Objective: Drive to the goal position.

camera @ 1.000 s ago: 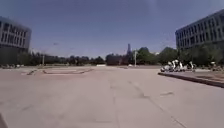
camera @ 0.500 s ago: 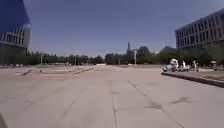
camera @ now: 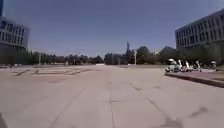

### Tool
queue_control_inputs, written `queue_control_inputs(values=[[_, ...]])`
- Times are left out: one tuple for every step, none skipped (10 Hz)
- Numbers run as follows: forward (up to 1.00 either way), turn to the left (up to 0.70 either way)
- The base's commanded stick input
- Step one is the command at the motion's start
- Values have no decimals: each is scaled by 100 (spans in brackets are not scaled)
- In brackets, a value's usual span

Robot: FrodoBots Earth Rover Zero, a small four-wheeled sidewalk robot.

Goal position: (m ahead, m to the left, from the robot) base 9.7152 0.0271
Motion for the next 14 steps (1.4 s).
queue_control_inputs(values=[[100, 0], [100, 0], [100, 0], [100, 0], [100, 0], [100, 0], [100, 0], [100, 0], [100, 0], [100, 0], [100, 17], [100, 40], [100, 40], [100, 20]])
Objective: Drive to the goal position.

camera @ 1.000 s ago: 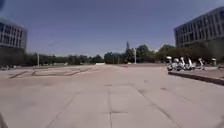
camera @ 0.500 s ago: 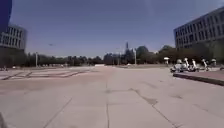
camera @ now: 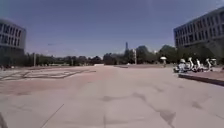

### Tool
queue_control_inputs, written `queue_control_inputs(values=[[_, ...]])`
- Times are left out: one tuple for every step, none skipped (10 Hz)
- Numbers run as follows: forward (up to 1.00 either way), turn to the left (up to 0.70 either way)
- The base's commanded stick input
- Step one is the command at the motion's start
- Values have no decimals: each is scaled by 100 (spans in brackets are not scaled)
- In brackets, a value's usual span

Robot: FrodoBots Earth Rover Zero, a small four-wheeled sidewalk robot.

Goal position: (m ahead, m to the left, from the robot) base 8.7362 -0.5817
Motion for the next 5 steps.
queue_control_inputs(values=[[100, 0], [100, 0], [100, 0], [100, 0], [100, 0]])
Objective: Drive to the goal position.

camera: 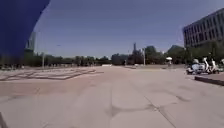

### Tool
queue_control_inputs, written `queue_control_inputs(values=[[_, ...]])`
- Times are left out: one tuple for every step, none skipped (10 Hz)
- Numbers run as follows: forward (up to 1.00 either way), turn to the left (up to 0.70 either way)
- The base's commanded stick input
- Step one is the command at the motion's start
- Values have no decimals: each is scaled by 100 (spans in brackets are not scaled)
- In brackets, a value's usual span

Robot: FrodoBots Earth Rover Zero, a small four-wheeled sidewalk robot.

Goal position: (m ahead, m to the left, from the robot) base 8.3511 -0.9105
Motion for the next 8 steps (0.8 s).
queue_control_inputs(values=[[100, 0], [100, 0], [100, 0], [100, 0], [100, 0], [100, 0], [100, 0], [100, 0]])
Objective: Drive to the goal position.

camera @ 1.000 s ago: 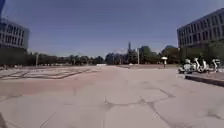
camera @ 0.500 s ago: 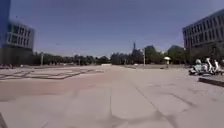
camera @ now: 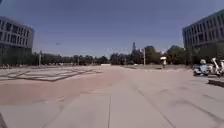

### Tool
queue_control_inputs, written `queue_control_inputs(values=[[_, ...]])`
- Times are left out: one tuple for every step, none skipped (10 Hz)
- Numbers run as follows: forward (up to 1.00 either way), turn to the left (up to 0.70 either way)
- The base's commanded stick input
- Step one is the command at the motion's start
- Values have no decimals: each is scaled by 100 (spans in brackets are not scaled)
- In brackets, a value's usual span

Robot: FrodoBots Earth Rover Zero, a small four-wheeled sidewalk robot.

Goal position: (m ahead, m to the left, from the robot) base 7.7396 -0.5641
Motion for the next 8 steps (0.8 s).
queue_control_inputs(values=[[100, 0], [100, 0], [100, 0], [100, 0], [100, 0], [100, 0], [100, 0], [100, 0]])
